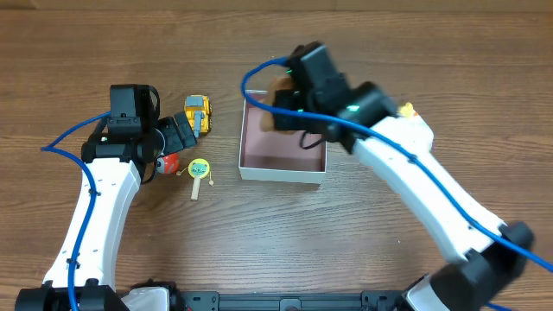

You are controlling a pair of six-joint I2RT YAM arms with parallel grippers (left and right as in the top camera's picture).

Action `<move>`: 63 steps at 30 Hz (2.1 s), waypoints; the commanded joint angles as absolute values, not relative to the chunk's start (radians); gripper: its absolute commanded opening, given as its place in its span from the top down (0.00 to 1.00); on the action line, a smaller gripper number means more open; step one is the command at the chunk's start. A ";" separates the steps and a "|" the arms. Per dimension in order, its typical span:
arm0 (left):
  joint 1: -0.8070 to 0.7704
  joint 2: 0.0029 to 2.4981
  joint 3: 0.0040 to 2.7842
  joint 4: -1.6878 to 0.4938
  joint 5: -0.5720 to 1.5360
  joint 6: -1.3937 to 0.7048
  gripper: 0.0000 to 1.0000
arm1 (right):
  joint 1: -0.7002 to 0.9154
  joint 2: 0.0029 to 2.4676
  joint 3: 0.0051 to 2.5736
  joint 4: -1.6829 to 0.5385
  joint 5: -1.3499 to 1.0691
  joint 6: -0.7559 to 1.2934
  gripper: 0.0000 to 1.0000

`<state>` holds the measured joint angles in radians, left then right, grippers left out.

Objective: Pack container
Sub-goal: 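Carry the bear left and drop it into the white box, then move the right gripper back and grasp the white plush duck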

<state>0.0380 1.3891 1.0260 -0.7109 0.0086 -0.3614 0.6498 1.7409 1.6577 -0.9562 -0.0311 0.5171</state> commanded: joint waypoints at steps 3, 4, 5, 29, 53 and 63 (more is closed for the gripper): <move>0.032 1.393 1.050 -0.709 0.019 -0.336 0.00 | 0.680 1.916 1.634 -0.884 0.008 0.599 0.89; 0.032 1.393 1.050 -0.709 0.019 -0.336 0.00 | 0.680 1.939 1.634 -0.870 0.002 0.599 0.89; 0.032 1.393 1.050 -0.709 0.019 -0.336 0.00 | 0.680 1.962 1.634 -0.857 0.002 0.599 0.89; 0.032 1.393 1.050 -0.709 0.019 -0.336 0.00 | 0.642 1.705 1.637 -0.885 0.180 0.392 0.17; 0.032 1.393 1.050 -0.709 0.019 -0.336 0.00 | -0.116 1.833 1.332 -0.957 0.117 0.284 0.00; 0.032 1.393 1.050 -0.709 0.019 -0.336 0.00 | -0.125 1.879 1.317 -0.917 0.047 0.283 0.32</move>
<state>0.0380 1.3891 1.0260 -0.7113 0.0086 -0.3588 -0.1226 1.8786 1.3270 -0.9207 0.0631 0.2890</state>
